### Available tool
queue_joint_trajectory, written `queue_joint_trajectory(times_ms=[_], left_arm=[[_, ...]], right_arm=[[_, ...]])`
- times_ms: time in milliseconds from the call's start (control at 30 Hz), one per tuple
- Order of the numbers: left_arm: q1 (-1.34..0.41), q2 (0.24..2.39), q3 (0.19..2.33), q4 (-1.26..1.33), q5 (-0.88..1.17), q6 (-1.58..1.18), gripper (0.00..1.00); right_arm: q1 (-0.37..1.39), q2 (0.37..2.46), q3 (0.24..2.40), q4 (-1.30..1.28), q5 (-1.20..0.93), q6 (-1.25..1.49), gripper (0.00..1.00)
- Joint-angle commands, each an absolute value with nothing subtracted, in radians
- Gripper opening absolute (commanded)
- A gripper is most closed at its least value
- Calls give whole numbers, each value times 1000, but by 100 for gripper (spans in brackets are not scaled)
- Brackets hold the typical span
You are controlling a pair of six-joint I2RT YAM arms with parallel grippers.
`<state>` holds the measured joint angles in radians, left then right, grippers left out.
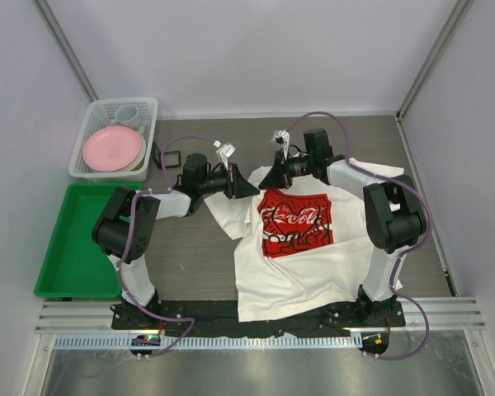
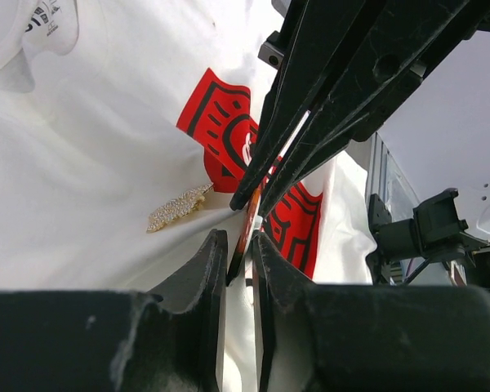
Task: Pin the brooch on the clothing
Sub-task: Pin the brooch onto the flattened clothing.
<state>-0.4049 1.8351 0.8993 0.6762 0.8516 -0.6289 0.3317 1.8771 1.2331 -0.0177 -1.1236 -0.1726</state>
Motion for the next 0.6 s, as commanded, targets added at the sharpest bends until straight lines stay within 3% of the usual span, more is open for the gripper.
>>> queue_joint_trajectory(times_ms=[0, 567], left_arm=[[-387, 1839, 943, 723, 792, -620, 16], [-388, 1847, 966, 644, 778, -586, 11]], right_arm=[[364, 1804, 1278, -124, -1184, -264, 1], [396, 1769, 1325, -290, -1172, -480, 1]])
